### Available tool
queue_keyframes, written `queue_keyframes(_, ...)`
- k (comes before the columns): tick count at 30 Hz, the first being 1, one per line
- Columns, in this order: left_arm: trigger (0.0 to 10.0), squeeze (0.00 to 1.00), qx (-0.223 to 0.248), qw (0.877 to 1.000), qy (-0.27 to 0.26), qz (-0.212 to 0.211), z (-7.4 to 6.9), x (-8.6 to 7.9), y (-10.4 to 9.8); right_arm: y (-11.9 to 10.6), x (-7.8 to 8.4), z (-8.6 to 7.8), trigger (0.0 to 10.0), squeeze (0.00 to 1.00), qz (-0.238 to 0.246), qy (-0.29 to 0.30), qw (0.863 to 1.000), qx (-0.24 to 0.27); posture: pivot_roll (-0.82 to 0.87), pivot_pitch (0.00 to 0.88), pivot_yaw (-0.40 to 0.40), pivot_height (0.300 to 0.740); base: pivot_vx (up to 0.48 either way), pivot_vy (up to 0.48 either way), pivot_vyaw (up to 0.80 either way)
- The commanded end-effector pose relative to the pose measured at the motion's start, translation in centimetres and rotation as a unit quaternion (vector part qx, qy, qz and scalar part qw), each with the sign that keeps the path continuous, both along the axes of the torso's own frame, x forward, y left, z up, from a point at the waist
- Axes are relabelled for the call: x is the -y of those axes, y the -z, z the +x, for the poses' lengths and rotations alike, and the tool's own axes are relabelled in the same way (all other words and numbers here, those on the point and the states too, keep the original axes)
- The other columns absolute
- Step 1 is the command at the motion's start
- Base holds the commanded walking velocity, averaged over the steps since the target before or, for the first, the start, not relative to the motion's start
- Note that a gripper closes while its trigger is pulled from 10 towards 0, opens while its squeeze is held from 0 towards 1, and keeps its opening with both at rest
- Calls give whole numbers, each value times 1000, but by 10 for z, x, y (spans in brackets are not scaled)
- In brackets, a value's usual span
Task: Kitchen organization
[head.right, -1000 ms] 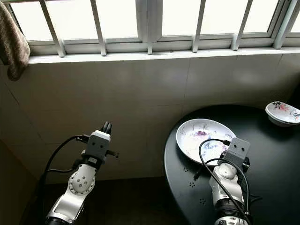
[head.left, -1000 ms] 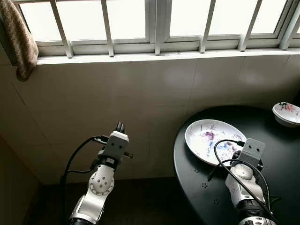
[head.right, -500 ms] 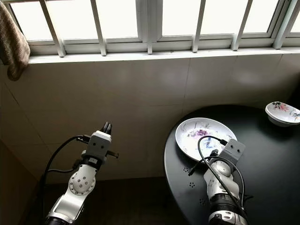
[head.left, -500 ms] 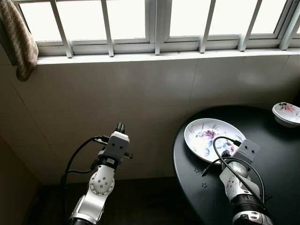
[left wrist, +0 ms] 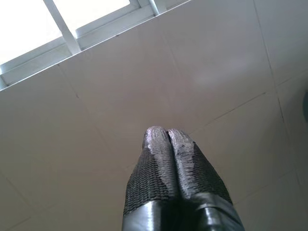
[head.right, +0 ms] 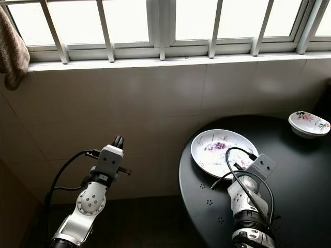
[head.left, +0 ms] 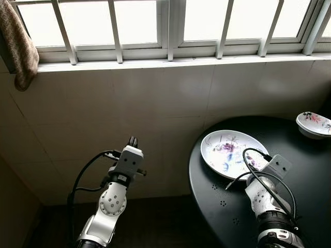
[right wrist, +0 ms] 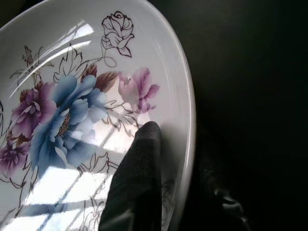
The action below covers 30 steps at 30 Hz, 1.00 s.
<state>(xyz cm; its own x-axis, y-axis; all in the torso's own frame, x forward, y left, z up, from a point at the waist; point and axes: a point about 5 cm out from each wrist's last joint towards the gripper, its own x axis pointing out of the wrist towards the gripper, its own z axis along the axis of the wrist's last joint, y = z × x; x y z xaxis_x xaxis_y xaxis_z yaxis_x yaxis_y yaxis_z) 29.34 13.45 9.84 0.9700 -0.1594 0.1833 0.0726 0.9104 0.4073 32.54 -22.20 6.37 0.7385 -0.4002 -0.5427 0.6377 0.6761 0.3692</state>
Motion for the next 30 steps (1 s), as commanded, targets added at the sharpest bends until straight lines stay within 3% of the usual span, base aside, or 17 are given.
queue_keyframes(1, 10000, 0, 6, 1000, 2, 6, 2, 1, -2, 12, -14, -3, 0, 0, 33, -18, 999, -31, -80, 0, -1, 740, 0, 0, 0)
queue_keyframes(10, 10000, 0, 5, 1000, 1, 8, 2, 1, 0, 6, -18, 2, 0, 0, 48, -26, 998, -16, -78, 0, 0, 740, 0, 0, 0)
queue_keyframes(15, 10000, 0, 3, 1000, 0, 11, 2, 1, 1, -15, -26, 13, 0, 0, 86, -40, 992, 80, -79, 0, 2, 740, 0, 0, 0)
queue_keyframes(17, 10000, 0, 3, 1000, 0, 11, 2, 1, 1, -18, -27, 14, 0, 0, 89, -42, 991, 91, -79, 0, 2, 740, 0, 0, 0)
queue_keyframes(21, 10000, 0, 1, 1000, -2, 14, 2, -1, 3, -47, -39, 23, 0, 0, 128, -79, 968, 202, -79, 0, 5, 740, 0, 0, 0)
queue_keyframes(22, 10000, 0, 1, 1000, -2, 14, 2, -1, 3, -47, -39, 23, 0, 0, 128, -79, 968, 202, -79, 0, 5, 740, 0, 0, 0)
queue_keyframes(23, 10000, 0, -2, 1000, -5, 16, 1, -2, 4, -57, -45, 25, 0, 0, 146, -106, 954, 240, -79, 0, 5, 740, 0, 0, 0)
queue_keyframes(30, 10000, 0, -7, 1000, -13, 19, 0, -6, 7, -67, -59, 22, 0, 0, 166, -157, 932, 282, -75, 0, 4, 740, 0, 0, 0)
